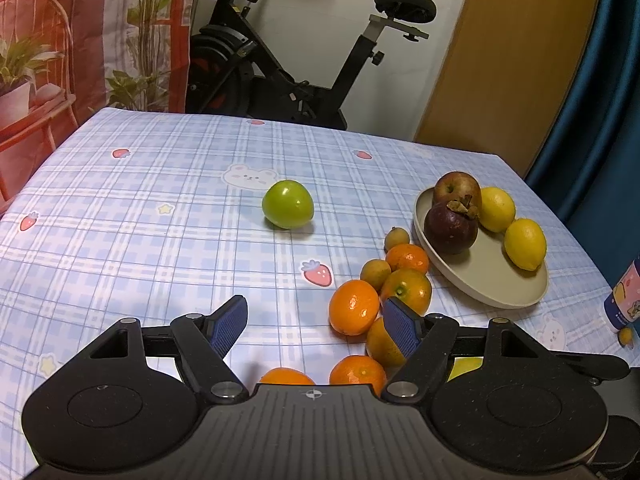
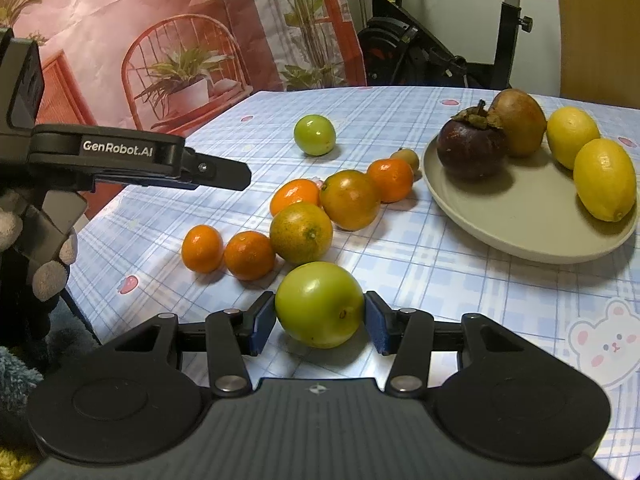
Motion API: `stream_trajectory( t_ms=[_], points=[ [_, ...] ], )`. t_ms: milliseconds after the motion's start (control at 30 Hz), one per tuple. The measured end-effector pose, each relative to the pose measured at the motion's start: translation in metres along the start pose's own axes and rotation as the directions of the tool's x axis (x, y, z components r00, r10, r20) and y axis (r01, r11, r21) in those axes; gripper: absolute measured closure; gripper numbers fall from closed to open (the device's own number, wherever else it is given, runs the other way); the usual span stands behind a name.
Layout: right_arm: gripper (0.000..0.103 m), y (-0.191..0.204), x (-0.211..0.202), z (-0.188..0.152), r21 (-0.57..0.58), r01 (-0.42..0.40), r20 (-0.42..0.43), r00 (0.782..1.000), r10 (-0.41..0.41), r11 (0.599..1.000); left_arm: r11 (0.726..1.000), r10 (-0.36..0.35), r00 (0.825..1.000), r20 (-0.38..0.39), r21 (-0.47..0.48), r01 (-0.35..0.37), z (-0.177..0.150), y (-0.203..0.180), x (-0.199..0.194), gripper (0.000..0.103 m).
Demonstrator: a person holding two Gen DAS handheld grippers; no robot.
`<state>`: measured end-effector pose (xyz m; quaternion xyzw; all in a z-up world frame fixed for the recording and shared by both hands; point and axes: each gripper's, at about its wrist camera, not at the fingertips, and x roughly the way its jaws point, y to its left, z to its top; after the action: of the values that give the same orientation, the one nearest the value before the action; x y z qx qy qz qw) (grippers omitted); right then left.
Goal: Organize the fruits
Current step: 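Lift the green fruit with the right tool while the left tool grasps a small green fruit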
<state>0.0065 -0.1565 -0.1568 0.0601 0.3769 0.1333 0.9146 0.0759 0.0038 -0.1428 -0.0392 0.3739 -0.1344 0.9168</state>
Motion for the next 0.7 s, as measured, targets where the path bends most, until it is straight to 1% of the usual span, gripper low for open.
stream_trajectory(
  t_ms=[167, 300, 533, 700],
  points=[
    [0.053, -0.006, -0.007, 0.000, 0.023, 0.000, 0.041, 0.999, -0.001, 1.000, 1.000, 0.002, 1.000, 0.011, -0.009, -0.002, 0.008, 0.001, -0.001, 0.026],
    [0.053, -0.011, -0.010, 0.002, 0.032, 0.008, 0.064, 0.998, -0.010, 0.999, 1.000, 0.013, 0.999, 0.042, -0.002, -0.012, 0.024, 0.002, -0.005, 0.027],
    [0.053, -0.029, -0.023, 0.019, 0.062, 0.035, 0.125, 0.991, -0.042, 0.997, 0.999, 0.026, 0.991, 0.135, 0.021, -0.029, 0.070, 0.001, -0.016, 0.027],
    [0.053, -0.044, -0.033, 0.043, 0.063, 0.078, 0.189, 0.978, -0.089, 0.995, 0.996, 0.057, 0.979, 0.194, 0.056, -0.070, 0.100, -0.001, -0.008, 0.027]
  ],
)
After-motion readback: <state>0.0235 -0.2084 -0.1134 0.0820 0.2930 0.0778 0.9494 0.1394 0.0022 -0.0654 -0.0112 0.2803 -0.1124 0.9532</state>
